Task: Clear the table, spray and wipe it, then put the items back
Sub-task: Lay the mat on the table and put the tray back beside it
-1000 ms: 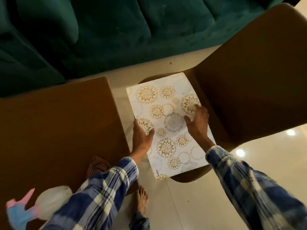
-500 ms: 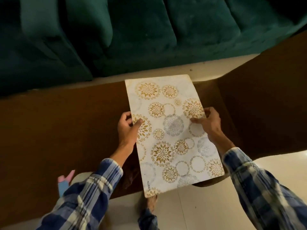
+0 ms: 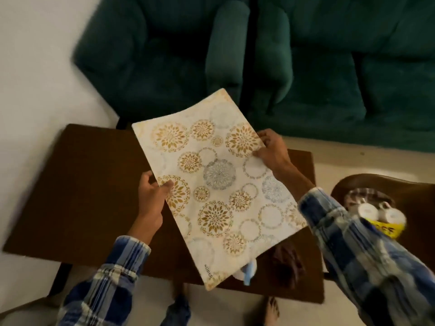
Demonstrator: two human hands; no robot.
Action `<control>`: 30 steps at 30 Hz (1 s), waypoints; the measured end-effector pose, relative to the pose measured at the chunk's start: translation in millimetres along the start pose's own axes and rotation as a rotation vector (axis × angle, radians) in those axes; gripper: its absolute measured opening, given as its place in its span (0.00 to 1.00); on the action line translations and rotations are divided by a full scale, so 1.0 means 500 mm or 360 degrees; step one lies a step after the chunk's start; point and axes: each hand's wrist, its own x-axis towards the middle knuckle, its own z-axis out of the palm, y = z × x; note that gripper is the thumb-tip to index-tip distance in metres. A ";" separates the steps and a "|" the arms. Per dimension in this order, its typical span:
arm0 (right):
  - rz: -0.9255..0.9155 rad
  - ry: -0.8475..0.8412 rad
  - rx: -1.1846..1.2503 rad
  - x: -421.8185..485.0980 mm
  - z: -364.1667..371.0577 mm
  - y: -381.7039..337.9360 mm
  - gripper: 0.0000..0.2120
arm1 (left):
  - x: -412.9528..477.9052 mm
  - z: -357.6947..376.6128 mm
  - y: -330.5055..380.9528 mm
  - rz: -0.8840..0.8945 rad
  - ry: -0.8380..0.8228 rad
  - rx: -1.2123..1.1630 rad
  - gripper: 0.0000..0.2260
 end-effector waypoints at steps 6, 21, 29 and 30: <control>-0.0191 -0.0137 -0.0493 0.149 0.346 -0.057 0.18 | 0.163 -0.189 -0.121 -0.0510 0.0158 -0.0252 0.22; -0.0407 -0.0257 -0.1085 0.197 0.665 0.128 0.28 | 0.238 -0.254 -0.318 -0.1179 0.0395 -0.0283 0.31; -0.0182 -0.0146 -0.1296 0.010 0.652 0.269 0.39 | 0.266 -0.336 -0.296 0.0250 0.0312 0.1422 0.37; -0.0122 -0.0185 -0.1337 -0.010 0.651 0.291 0.39 | 0.295 -0.337 -0.297 0.0360 0.0163 0.1610 0.37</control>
